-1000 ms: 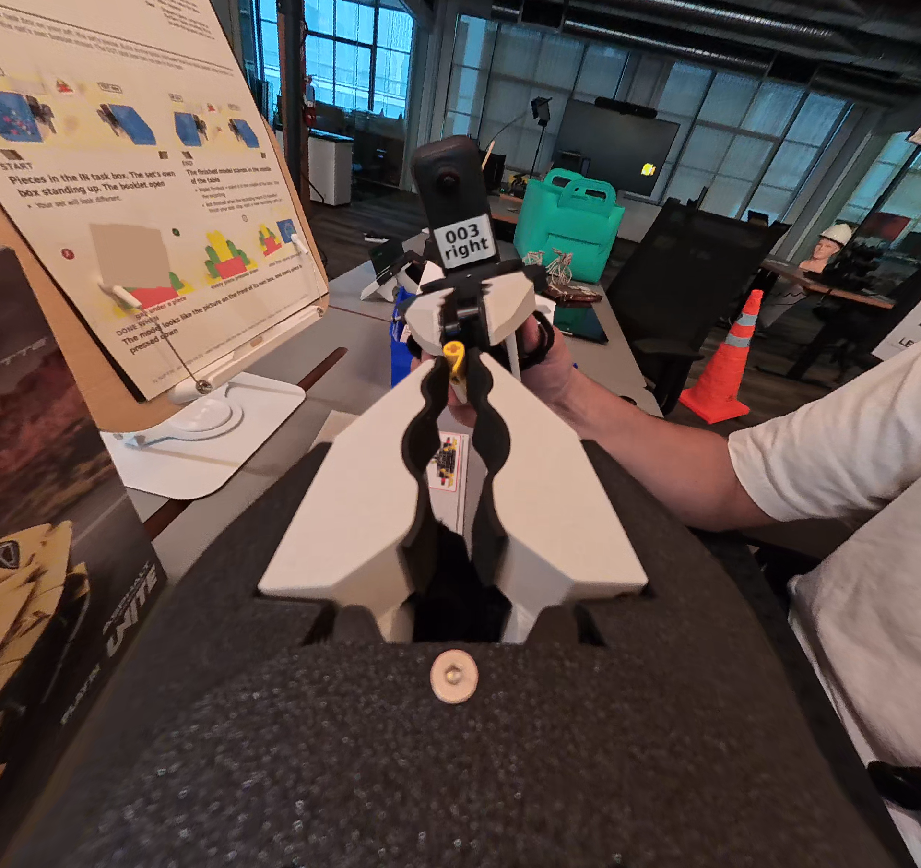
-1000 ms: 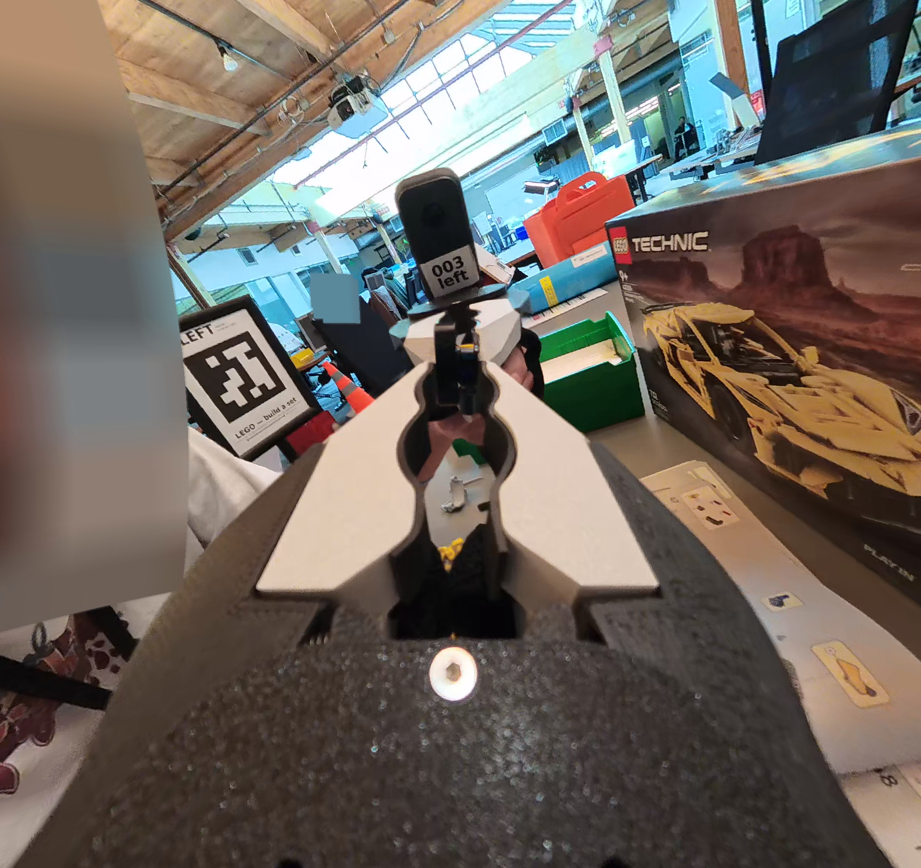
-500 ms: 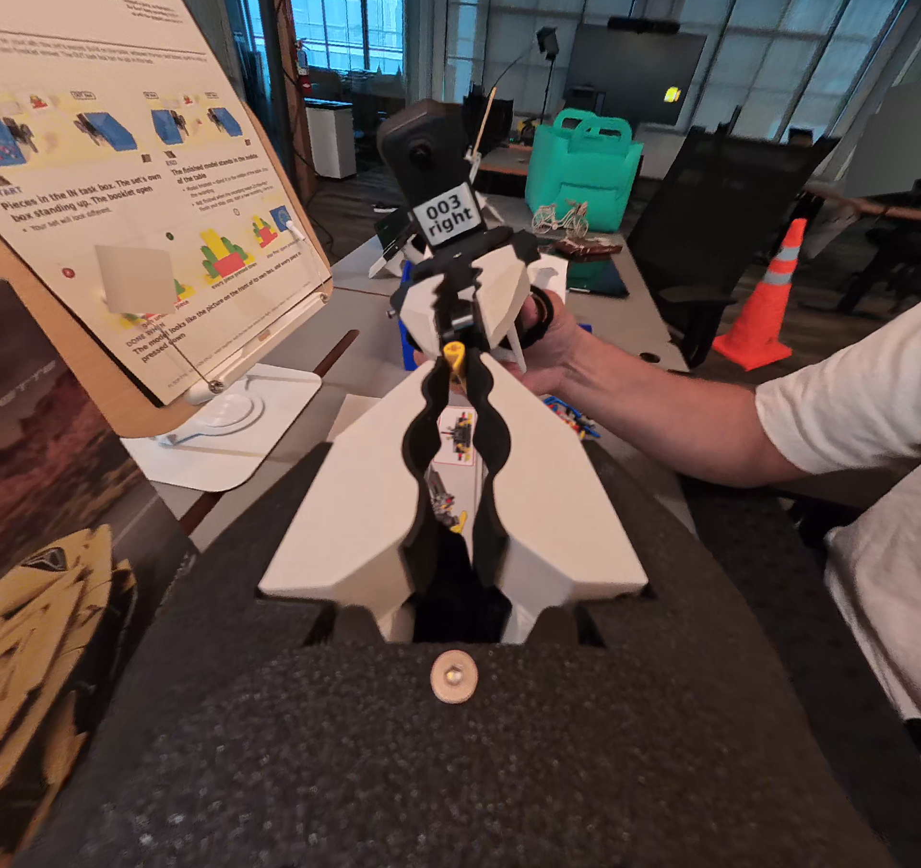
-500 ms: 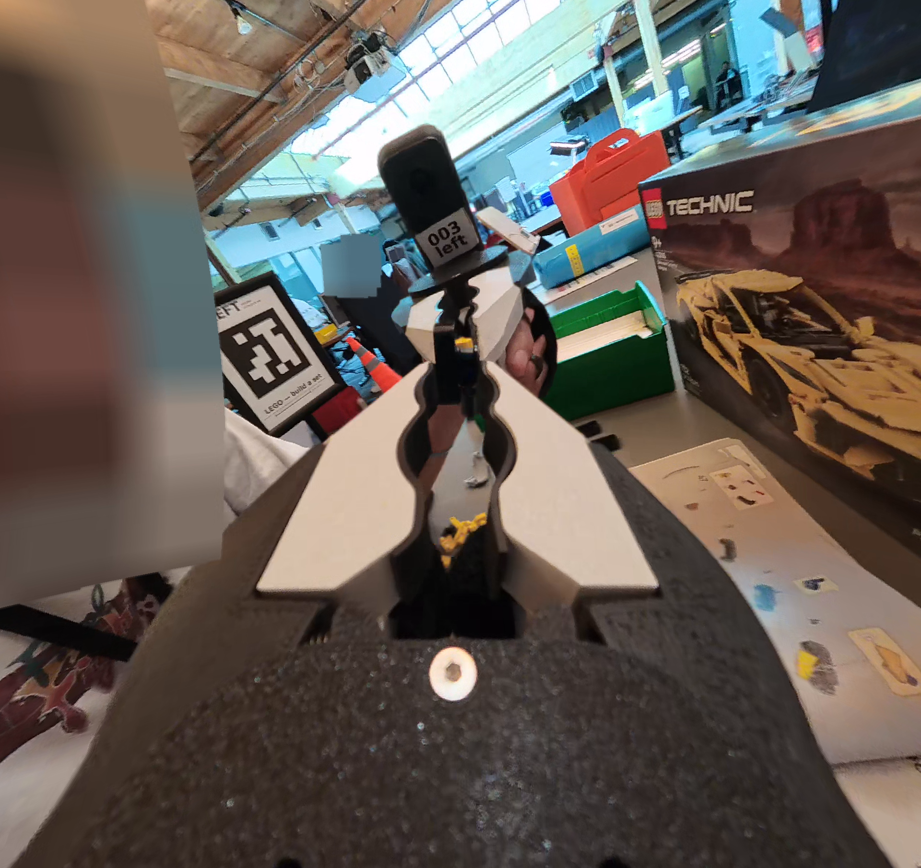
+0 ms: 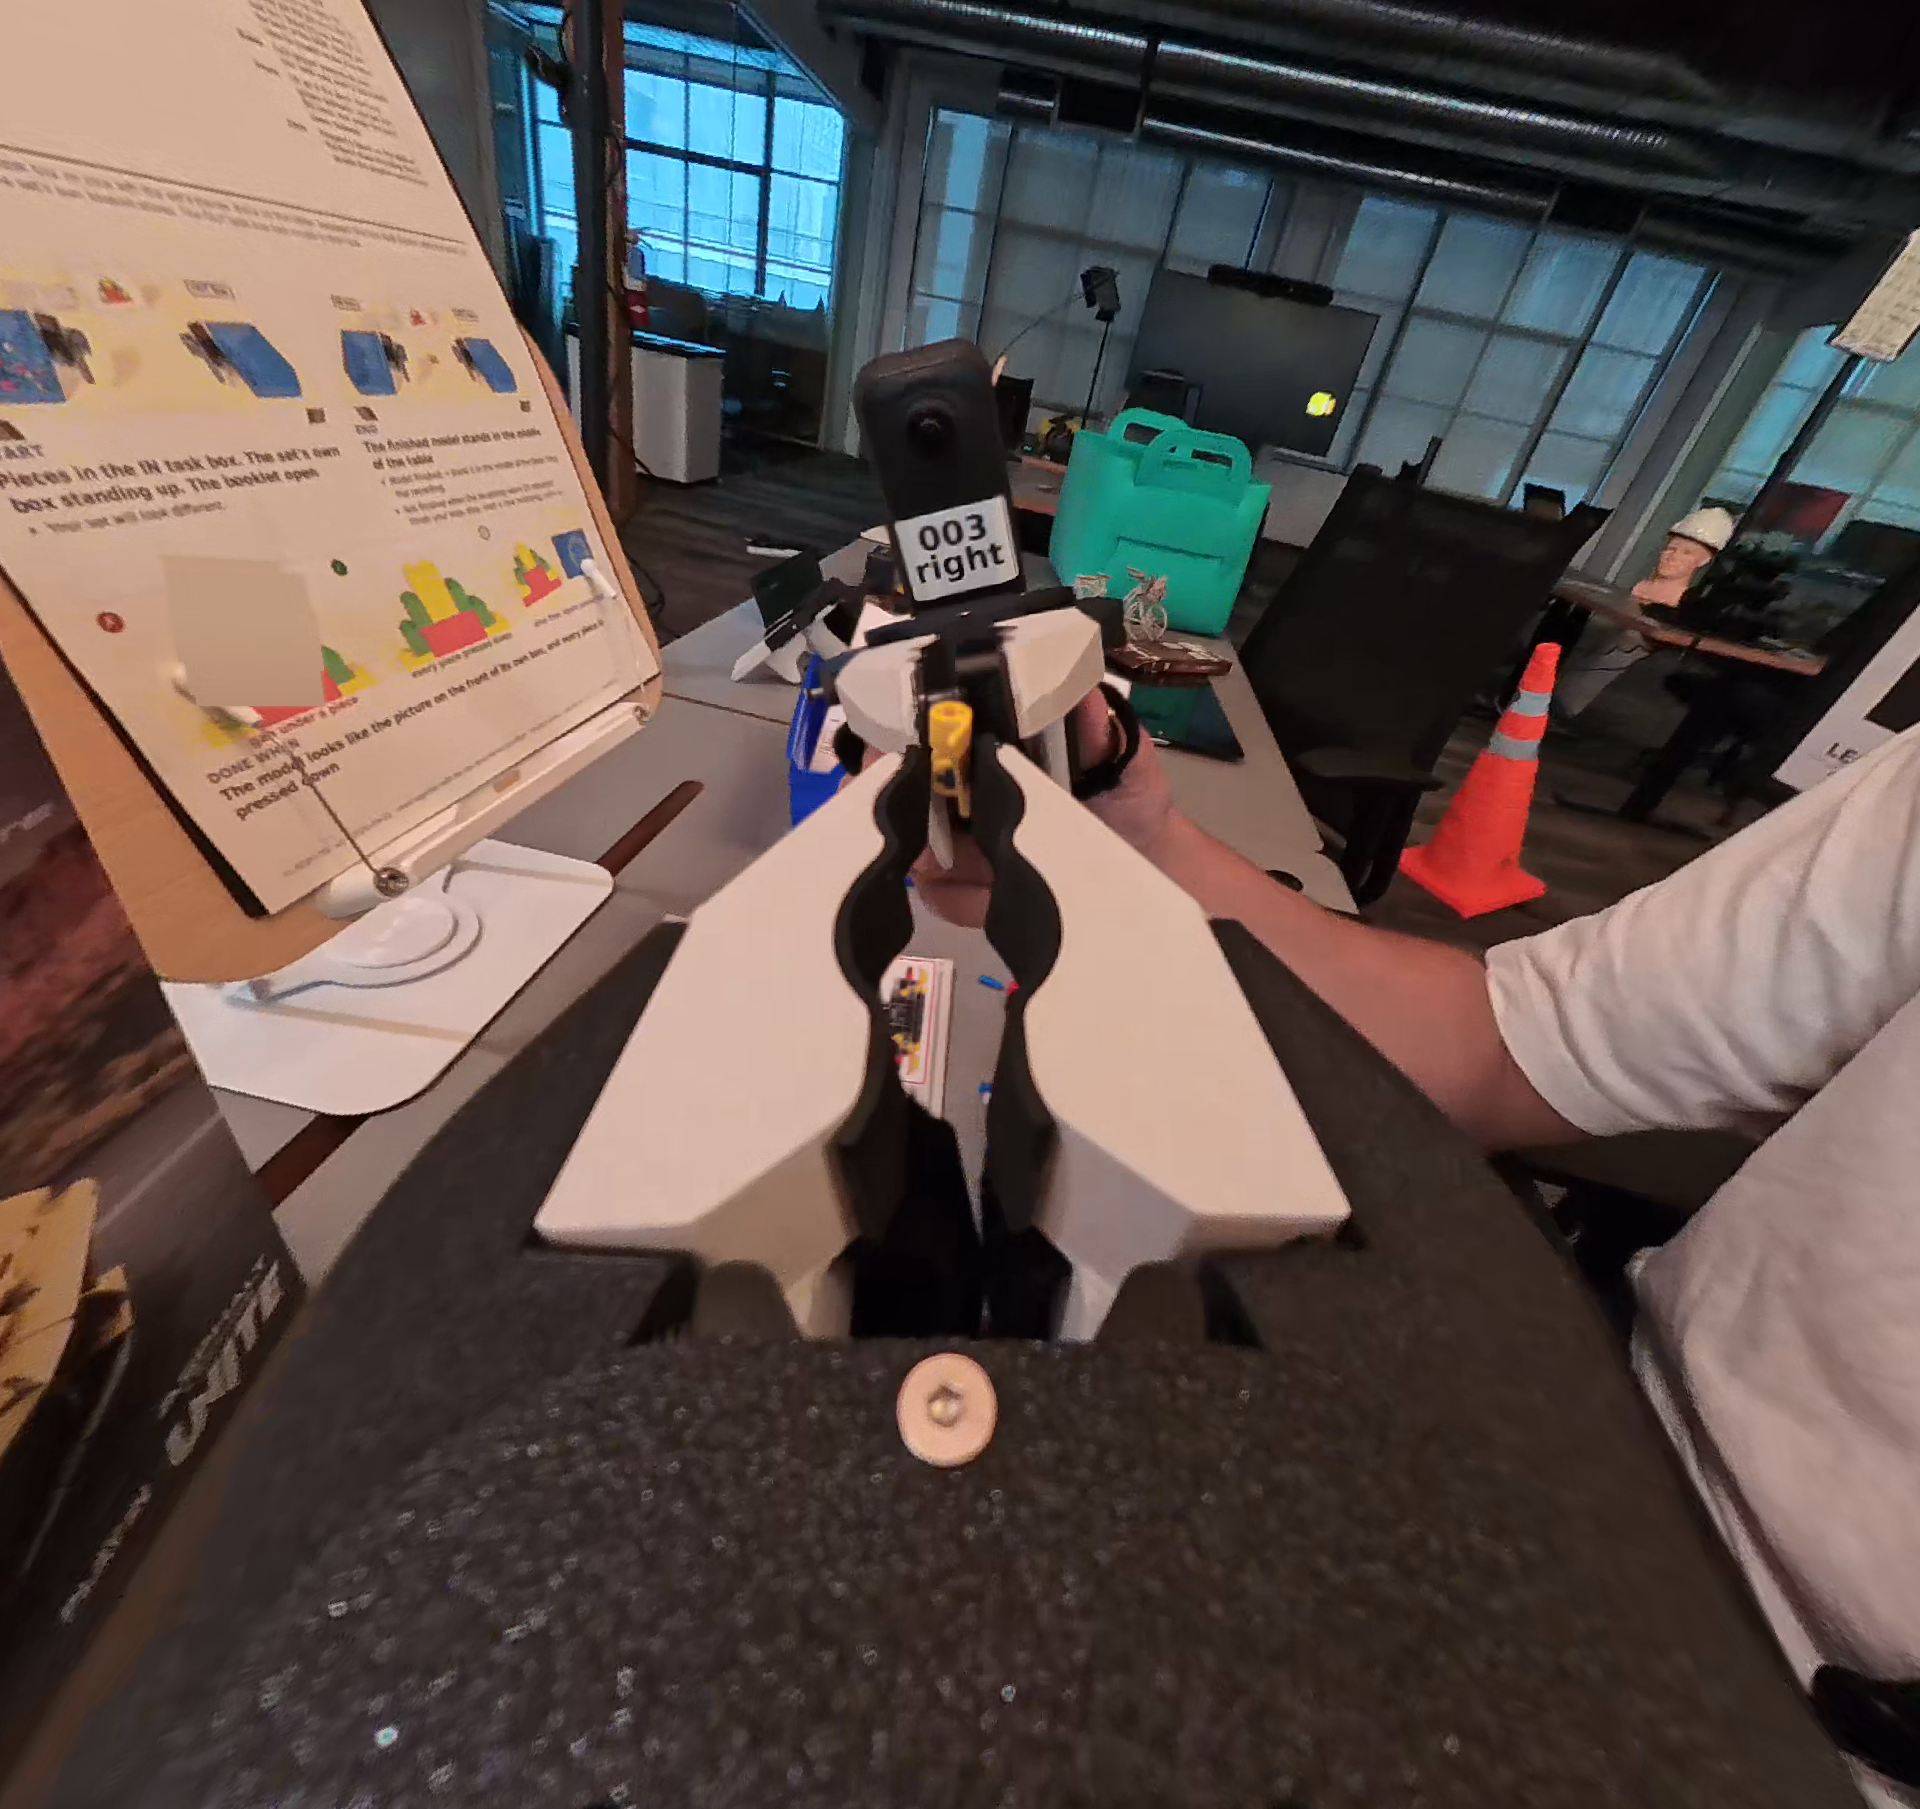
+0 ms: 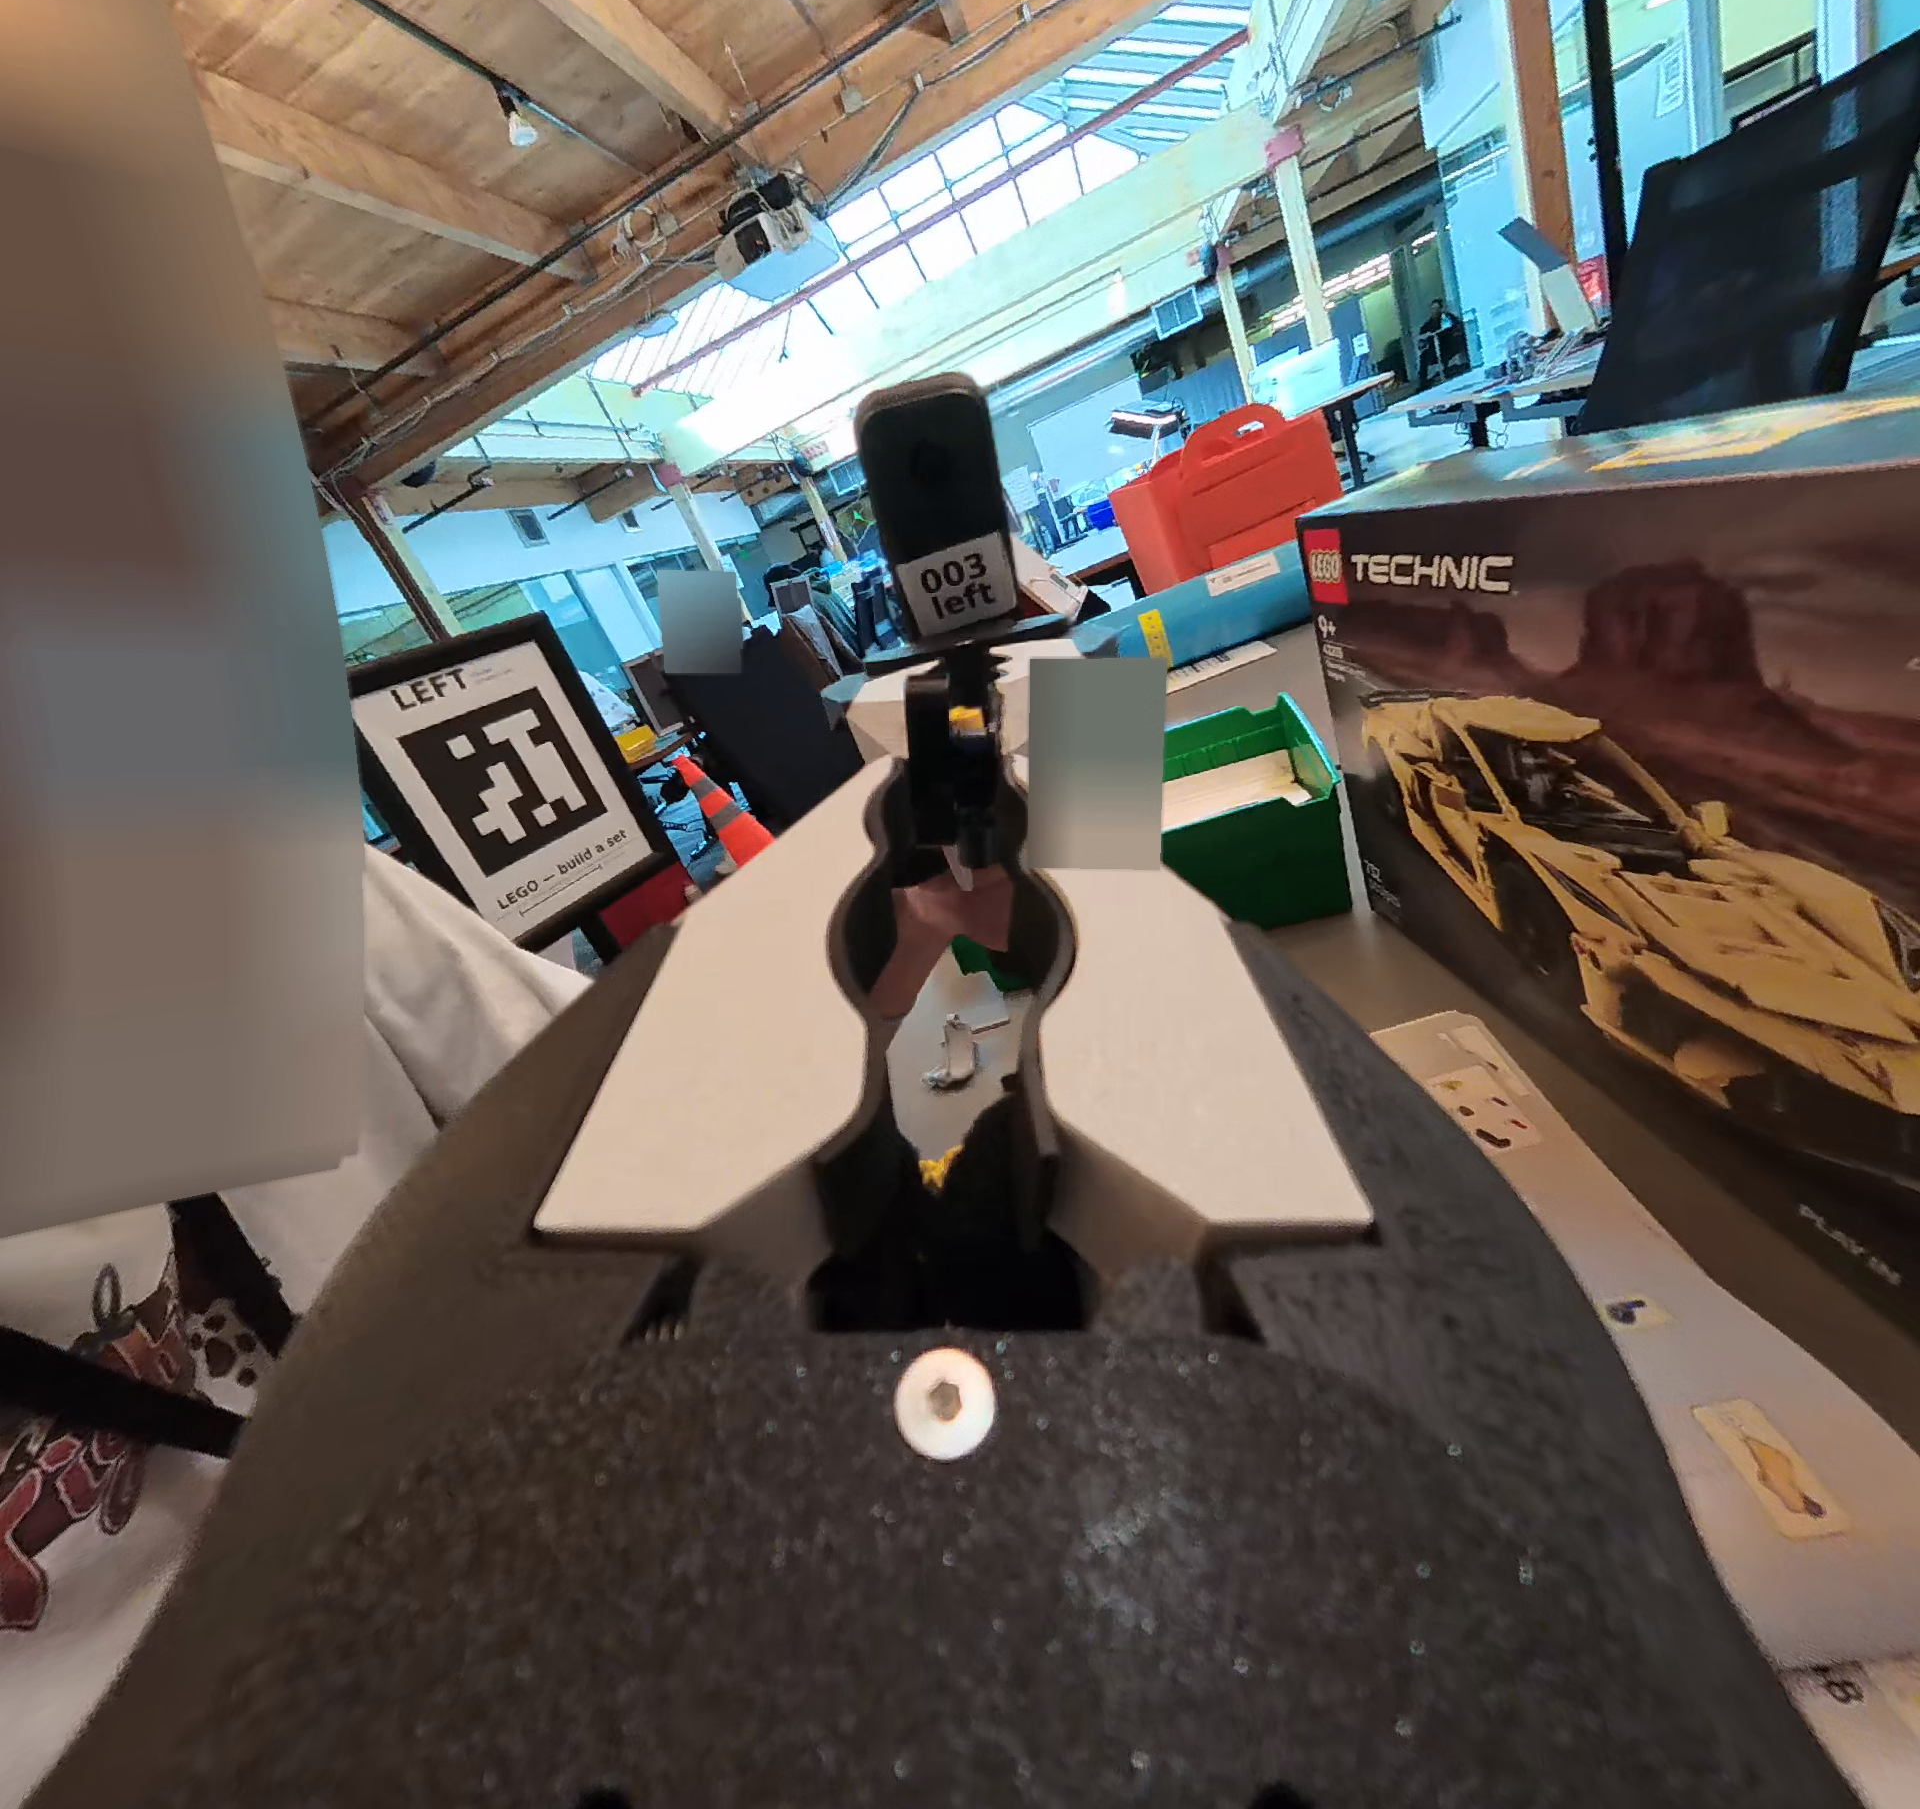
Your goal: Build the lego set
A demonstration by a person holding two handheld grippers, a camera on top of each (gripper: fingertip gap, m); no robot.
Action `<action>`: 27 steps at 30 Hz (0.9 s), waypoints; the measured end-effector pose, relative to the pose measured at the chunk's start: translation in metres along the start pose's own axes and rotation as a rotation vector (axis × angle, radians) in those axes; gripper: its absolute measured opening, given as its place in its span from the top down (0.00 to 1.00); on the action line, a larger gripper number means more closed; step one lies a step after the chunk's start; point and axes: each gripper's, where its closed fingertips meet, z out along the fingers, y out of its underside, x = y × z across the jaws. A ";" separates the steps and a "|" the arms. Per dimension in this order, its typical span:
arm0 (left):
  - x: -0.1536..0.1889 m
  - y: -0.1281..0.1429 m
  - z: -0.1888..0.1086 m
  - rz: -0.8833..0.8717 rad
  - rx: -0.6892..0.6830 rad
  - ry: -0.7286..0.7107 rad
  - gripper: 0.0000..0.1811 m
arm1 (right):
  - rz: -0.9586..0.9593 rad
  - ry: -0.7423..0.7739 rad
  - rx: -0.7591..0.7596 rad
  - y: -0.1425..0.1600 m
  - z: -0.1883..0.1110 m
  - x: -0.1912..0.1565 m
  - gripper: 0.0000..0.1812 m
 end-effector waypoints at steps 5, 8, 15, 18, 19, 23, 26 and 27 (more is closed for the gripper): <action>0.004 -0.002 0.000 0.059 -0.012 -0.021 0.97 | -0.001 -0.008 -0.005 -0.003 -0.002 -0.005 0.92; 0.007 0.000 0.000 0.044 -0.035 -0.017 0.98 | 0.000 -0.013 -0.018 -0.002 -0.002 -0.008 0.92; 0.011 0.007 -0.002 0.009 -0.091 0.003 0.97 | -0.003 -0.024 -0.064 0.007 0.002 -0.011 0.92; 0.009 0.010 -0.003 0.001 -0.111 -0.003 0.97 | -0.004 -0.013 -0.075 0.010 0.002 -0.009 0.92; 0.009 0.010 -0.003 -0.002 -0.109 -0.004 0.97 | -0.003 -0.010 -0.070 0.009 0.002 -0.008 0.92; 0.008 0.007 -0.002 -0.038 -0.087 0.007 0.97 | -0.009 -0.008 -0.062 0.007 0.001 -0.007 0.92; 0.008 0.002 0.001 -0.109 -0.040 0.034 0.97 | -0.091 0.022 -0.045 0.000 0.000 -0.008 0.92; 0.006 0.001 0.001 -0.129 -0.033 0.033 0.97 | -0.113 0.052 -0.051 -0.001 0.000 -0.006 0.92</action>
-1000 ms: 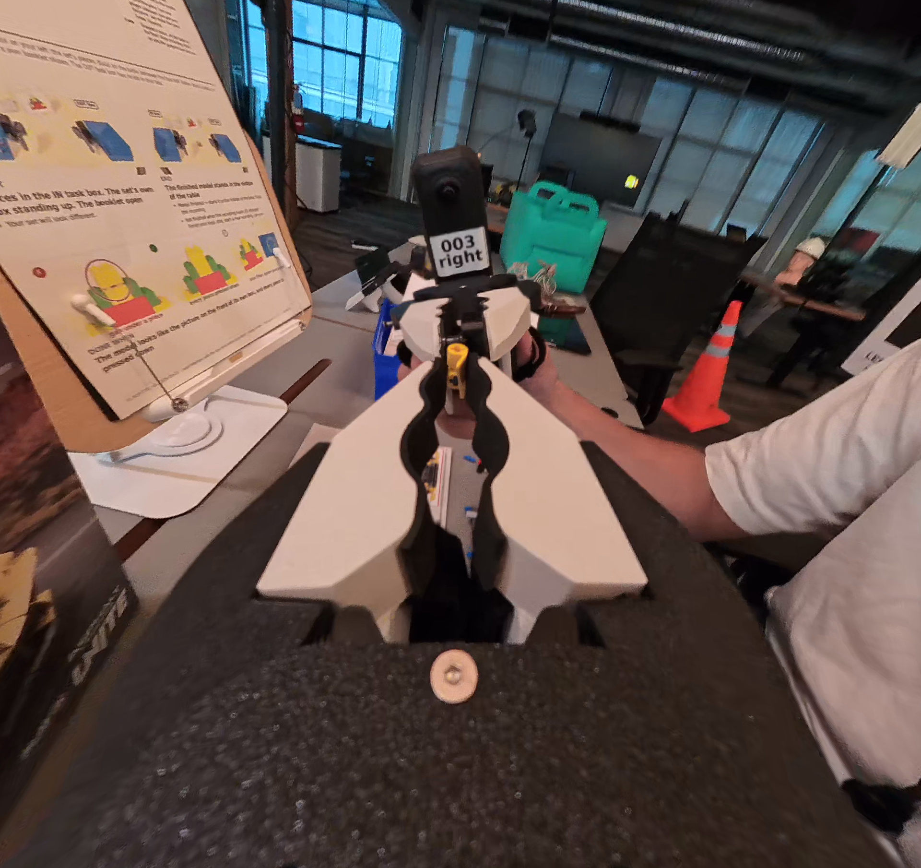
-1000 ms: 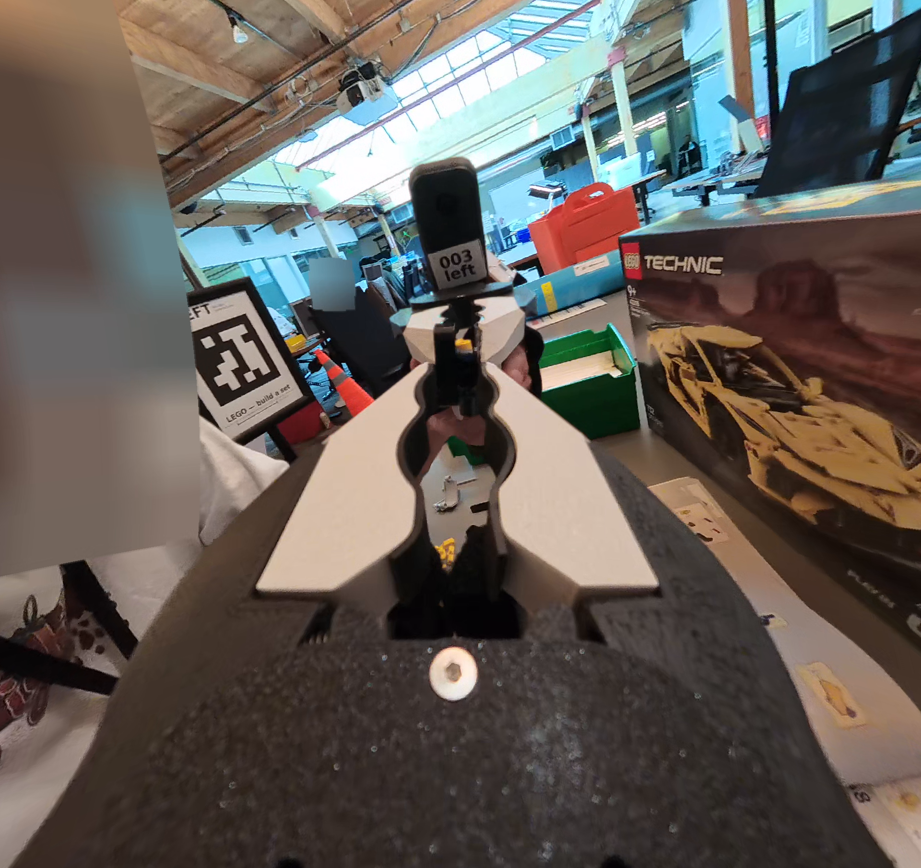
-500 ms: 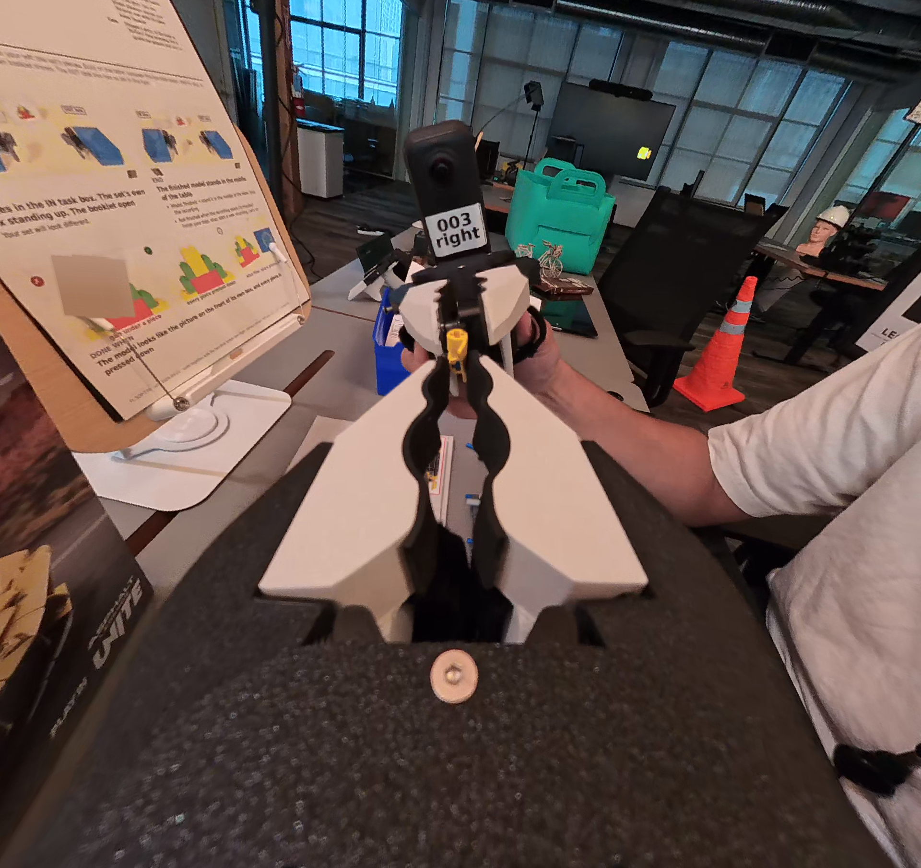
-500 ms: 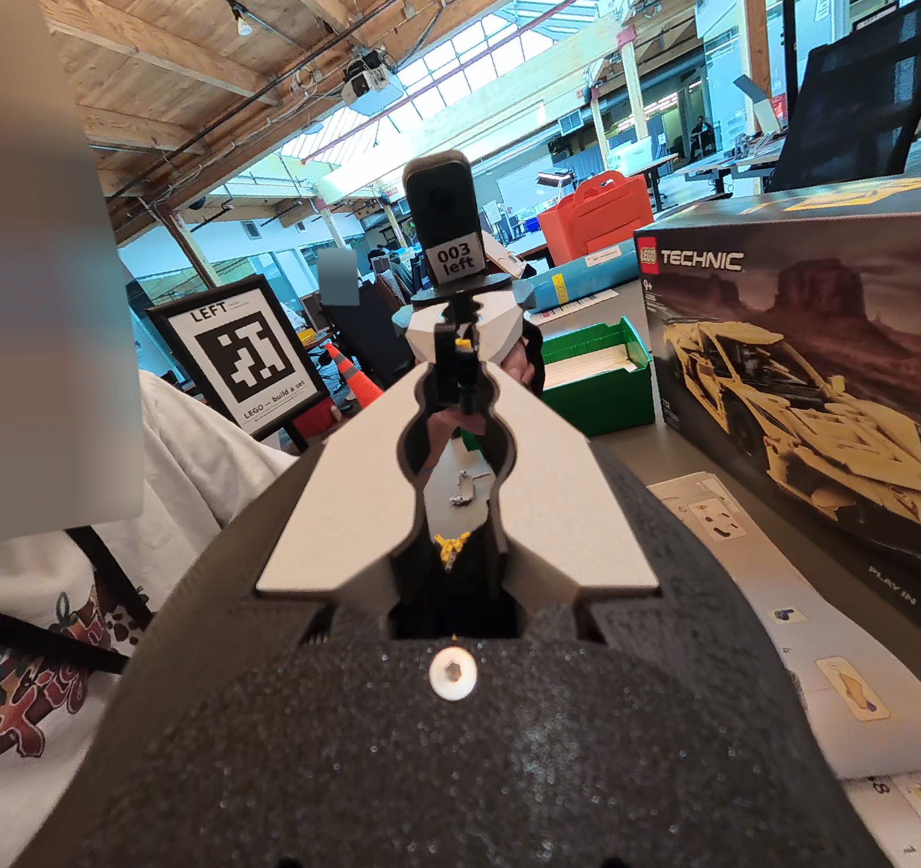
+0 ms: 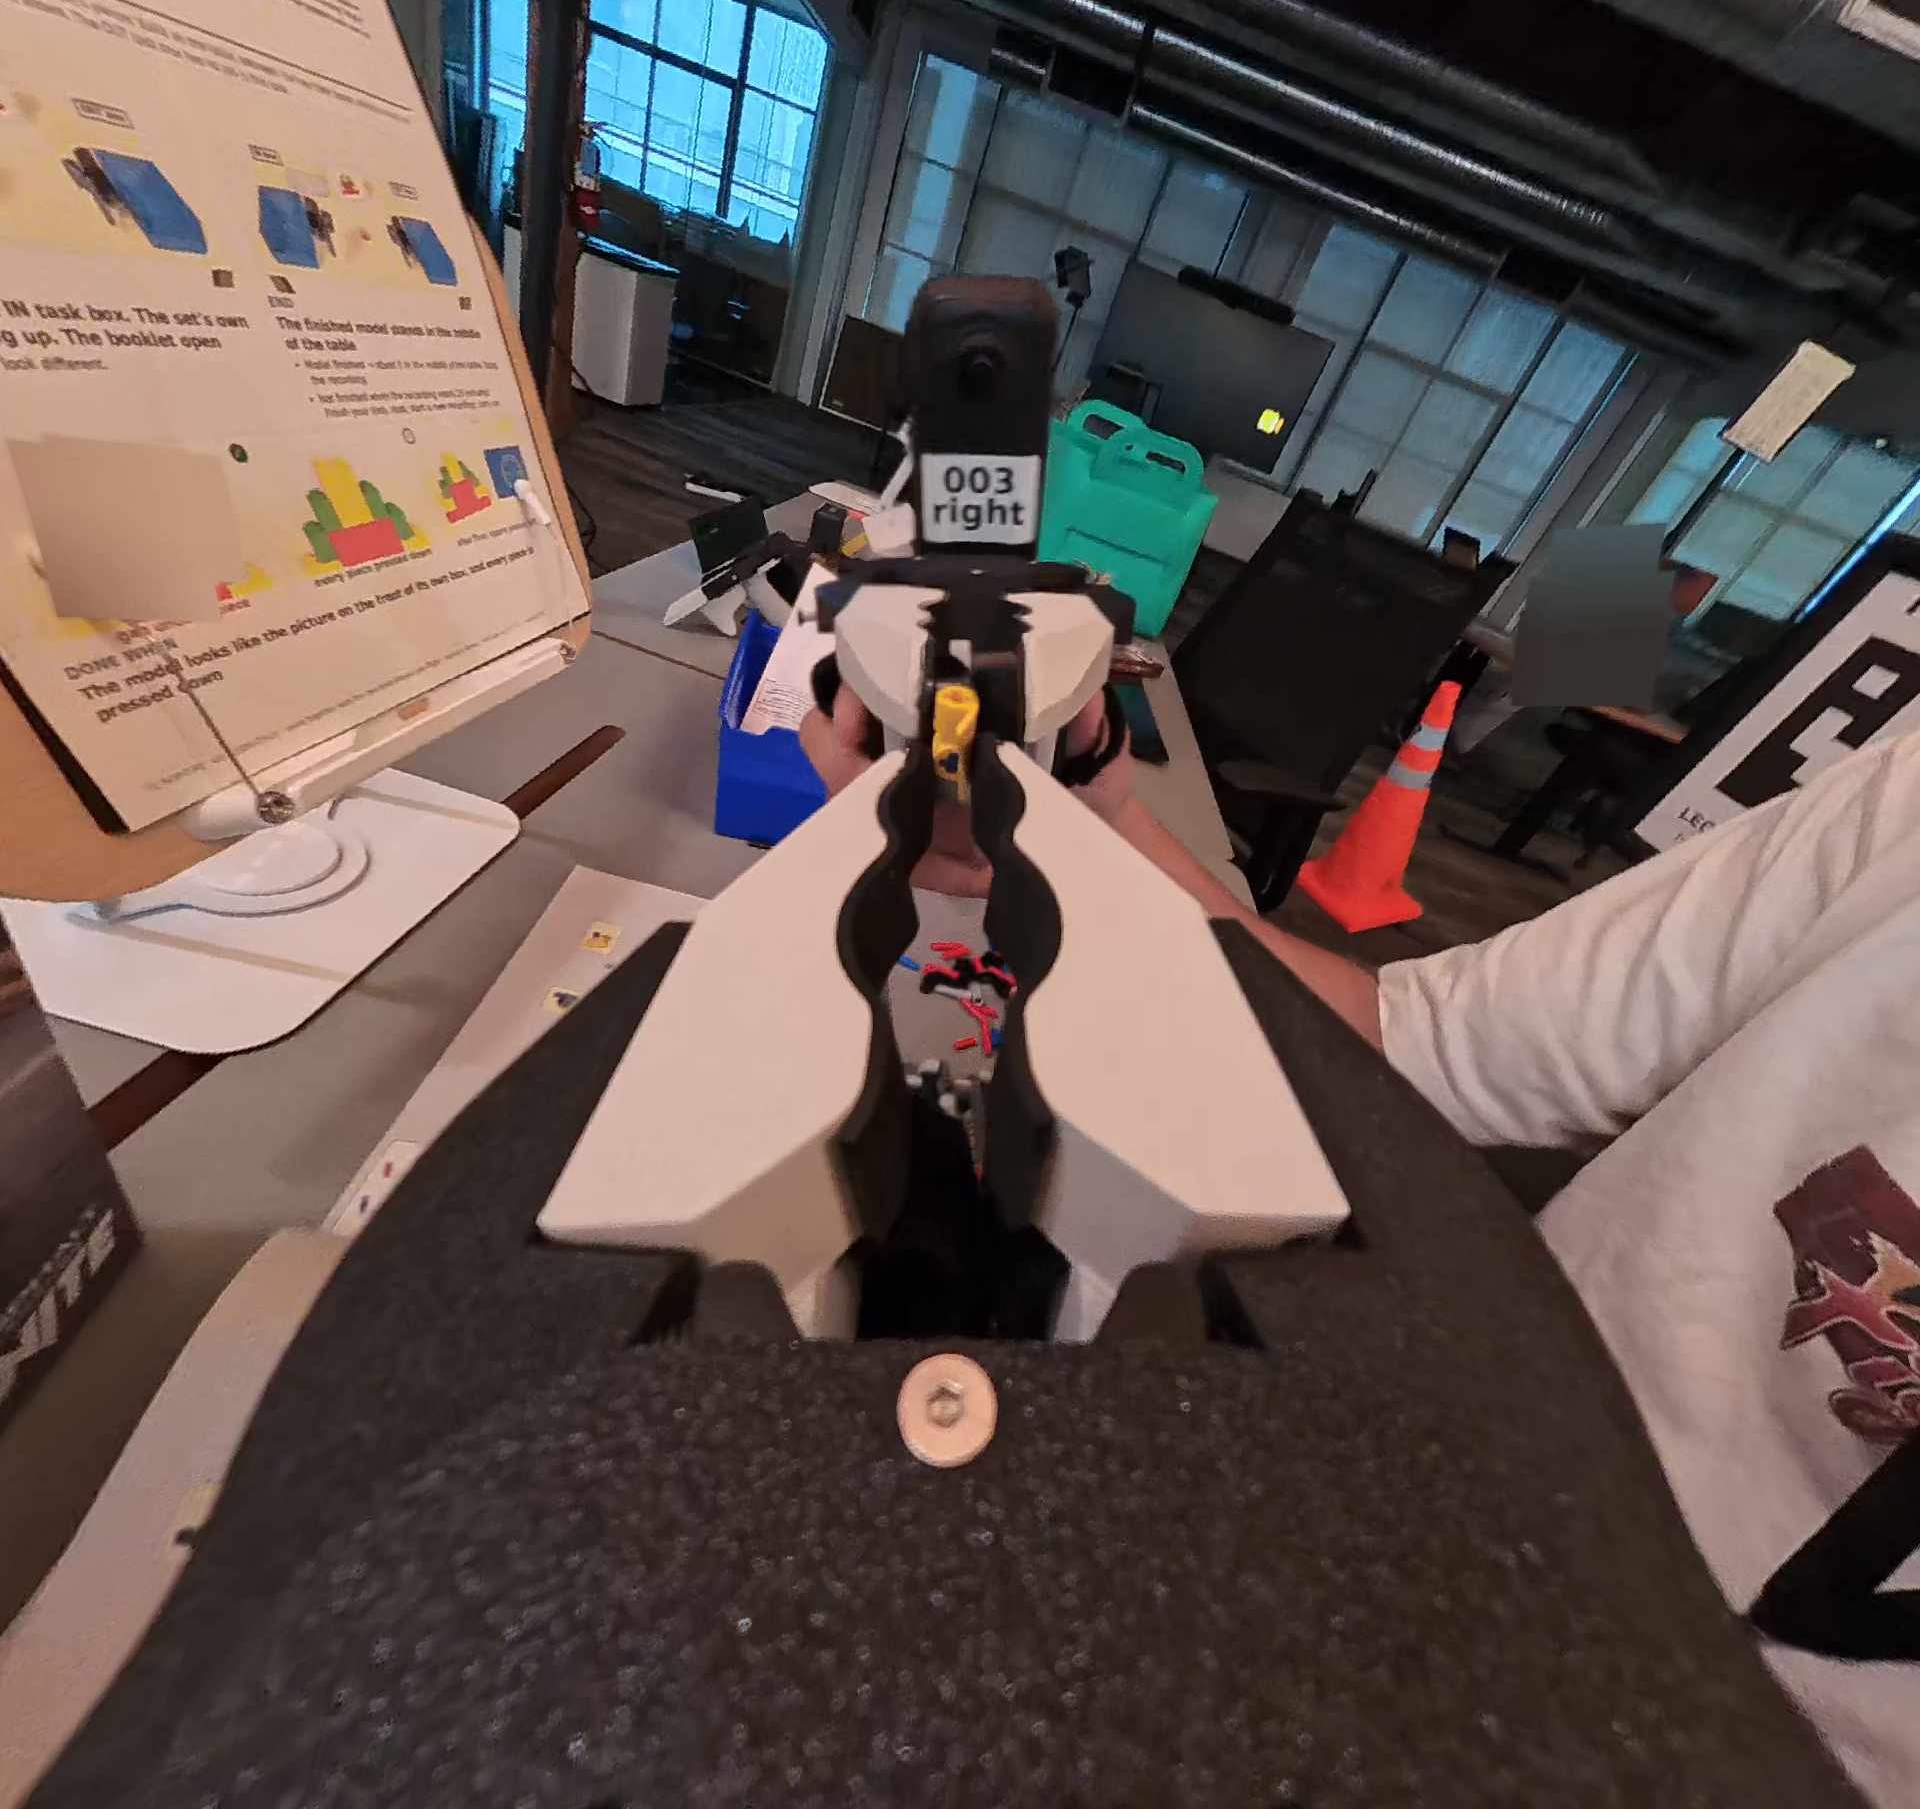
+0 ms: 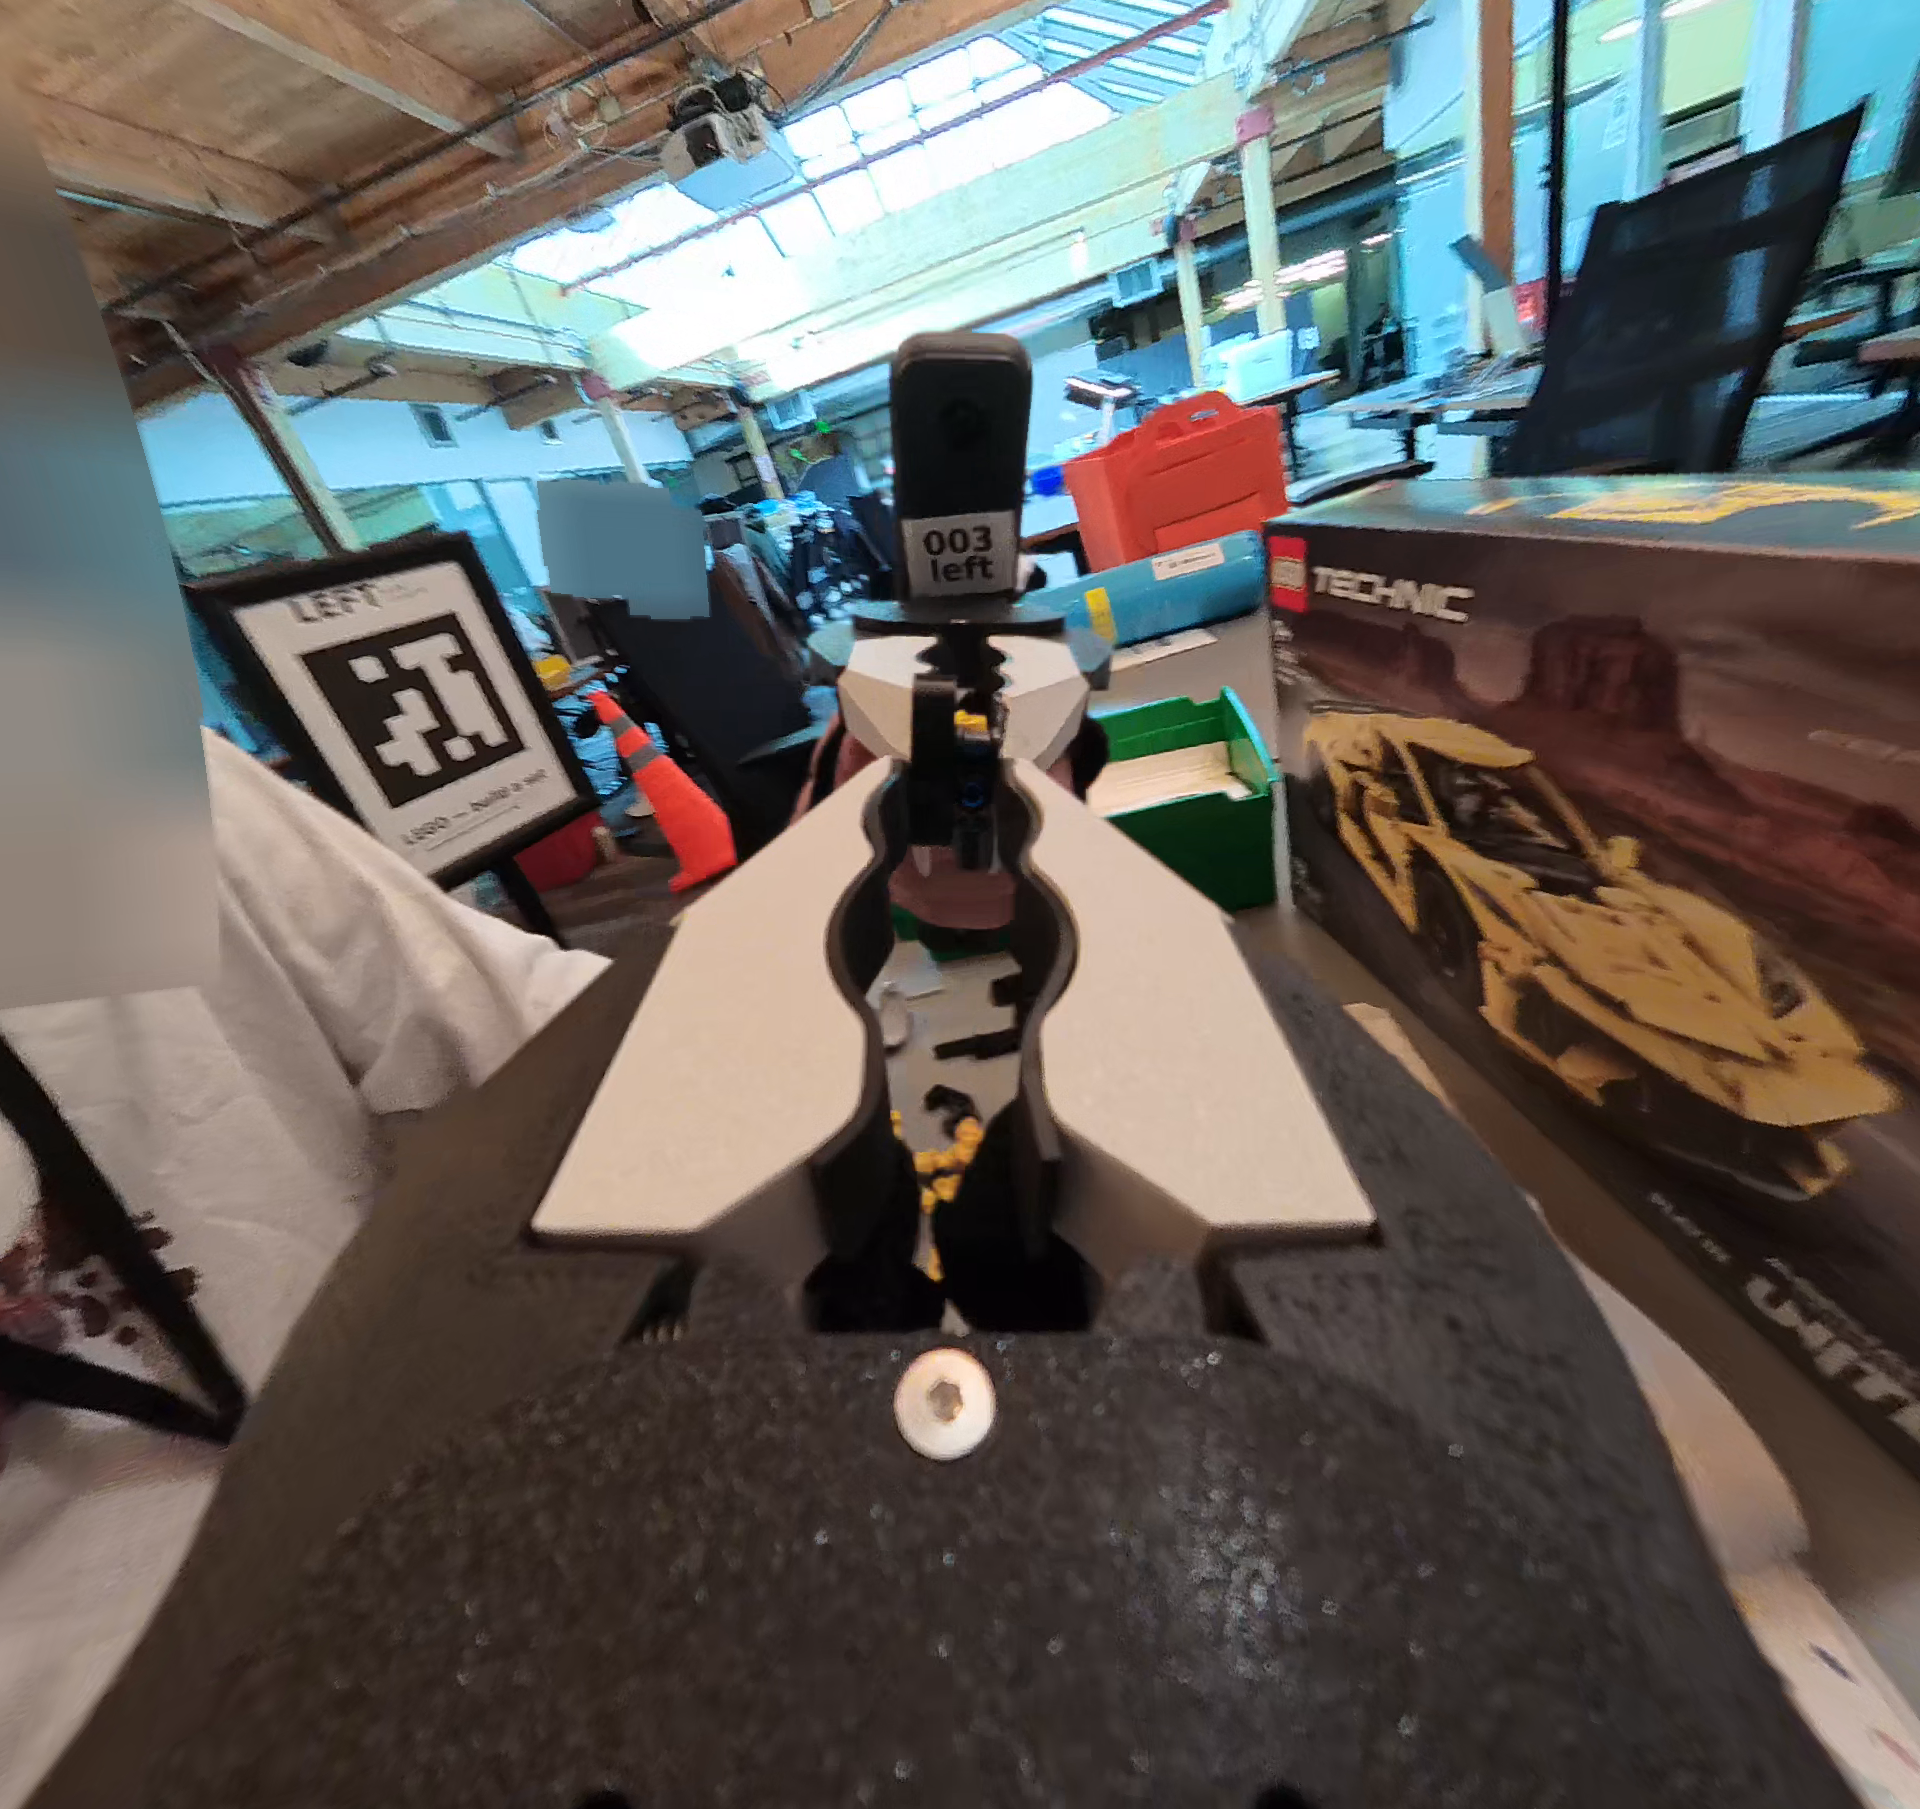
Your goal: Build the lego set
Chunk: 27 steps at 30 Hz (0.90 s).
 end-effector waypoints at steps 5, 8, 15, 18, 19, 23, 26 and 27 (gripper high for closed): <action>-0.048 -0.007 -0.023 -0.173 0.100 -0.173 0.97 | -0.051 0.250 0.012 -0.020 -0.028 0.024 0.81; -0.083 0.006 -0.049 -0.272 0.143 -0.284 0.97 | -0.053 0.384 -0.007 -0.026 -0.045 0.028 0.82; -0.095 0.114 -0.078 -0.393 0.205 -0.369 0.97 | 0.118 0.589 0.212 0.059 -0.052 0.044 0.86; -0.098 0.137 -0.076 -0.479 0.230 -0.330 0.97 | 0.156 0.689 0.103 0.120 -0.059 0.063 0.81; -0.096 0.142 -0.072 -0.463 0.202 -0.326 0.97 | 0.173 0.694 0.067 0.124 -0.060 0.065 0.81; -0.100 0.146 -0.066 -0.427 0.139 -0.383 0.97 | -0.003 0.806 -0.101 0.139 -0.071 0.085 0.85; -0.107 0.149 -0.082 -0.456 0.140 -0.444 0.97 | -0.003 0.826 -0.141 0.151 -0.073 0.094 0.86; -0.112 0.154 -0.090 -0.502 0.138 -0.473 0.97 | 0.018 0.803 -0.139 0.152 -0.070 0.092 0.86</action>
